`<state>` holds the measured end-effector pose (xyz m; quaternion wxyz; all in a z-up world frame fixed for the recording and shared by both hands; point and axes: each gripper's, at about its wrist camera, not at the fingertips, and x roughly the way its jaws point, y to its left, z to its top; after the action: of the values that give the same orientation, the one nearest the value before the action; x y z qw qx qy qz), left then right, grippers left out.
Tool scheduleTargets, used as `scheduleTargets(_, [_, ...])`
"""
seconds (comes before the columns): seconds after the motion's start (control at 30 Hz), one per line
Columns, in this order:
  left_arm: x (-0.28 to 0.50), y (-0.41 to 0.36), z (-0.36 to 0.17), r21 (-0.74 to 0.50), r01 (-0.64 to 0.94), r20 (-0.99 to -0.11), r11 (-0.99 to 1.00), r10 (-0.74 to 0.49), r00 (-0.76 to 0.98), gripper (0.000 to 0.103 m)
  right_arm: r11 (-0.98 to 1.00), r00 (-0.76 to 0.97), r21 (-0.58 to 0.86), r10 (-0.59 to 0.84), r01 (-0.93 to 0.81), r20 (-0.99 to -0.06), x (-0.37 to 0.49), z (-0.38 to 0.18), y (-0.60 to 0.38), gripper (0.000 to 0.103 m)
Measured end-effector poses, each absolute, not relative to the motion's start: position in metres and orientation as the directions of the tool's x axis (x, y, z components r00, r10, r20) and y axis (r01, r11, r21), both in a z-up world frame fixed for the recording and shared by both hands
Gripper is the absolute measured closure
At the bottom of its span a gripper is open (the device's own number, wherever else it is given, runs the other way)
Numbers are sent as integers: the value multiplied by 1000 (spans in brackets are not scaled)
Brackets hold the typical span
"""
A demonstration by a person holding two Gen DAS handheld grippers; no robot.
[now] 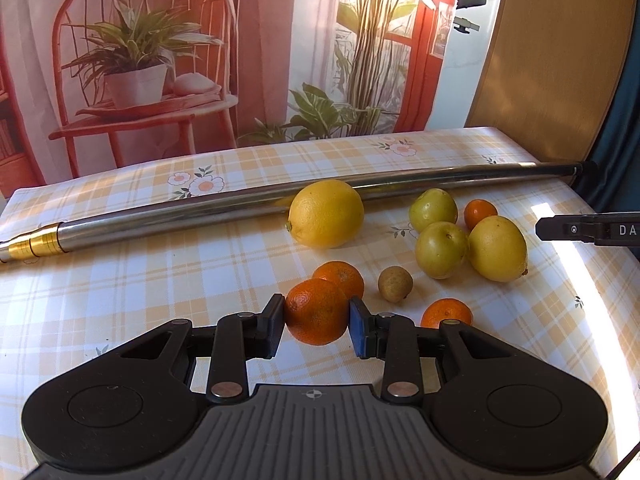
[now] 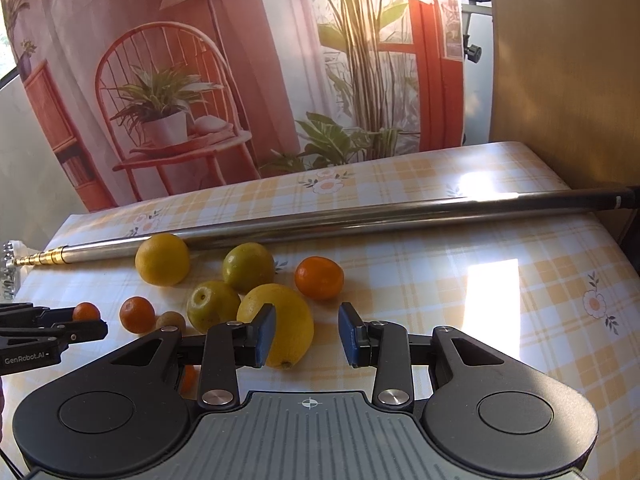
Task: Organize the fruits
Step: 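Lift the orange with the left tool while the right tool grasps another orange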
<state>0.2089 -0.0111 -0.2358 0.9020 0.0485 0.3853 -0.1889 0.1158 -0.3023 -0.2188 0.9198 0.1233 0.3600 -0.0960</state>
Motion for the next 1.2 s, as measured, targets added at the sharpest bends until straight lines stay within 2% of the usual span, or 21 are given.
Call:
scheduleTargets(0.13, [195, -12, -227, 6, 347, -679, 938, -250, 690, 67, 942, 754, 166, -120, 292, -646, 119, -220, -311, 70])
scheduleTargets(0.27, [187, -9, -219, -34, 321, -660, 946, -262, 704, 67, 926, 774, 207, -125, 316, -621, 127, -225, -321, 70])
scheduleTargets(0.43, [180, -11, -215, -22, 319, -646, 947, -257, 718, 67, 913, 779, 234, -129, 335, -613, 143, -234, -332, 70])
scheduleTargets(0.87, [173, -8, -218, -44, 314, -657, 948, -264, 706, 67, 887, 729, 297, -62, 353, -681, 186, -264, -341, 60])
scheduleTargets(1.07, [171, -8, -218, -47, 315, -656, 948, -267, 706, 67, 864, 708, 356, 0, 355, -706, 193, -270, -339, 61])
scheduleTargets(1.2, [167, -9, -218, -51, 317, -654, 947, -272, 706, 67, 855, 702, 369, 8, 365, -713, 192, -272, -339, 67])
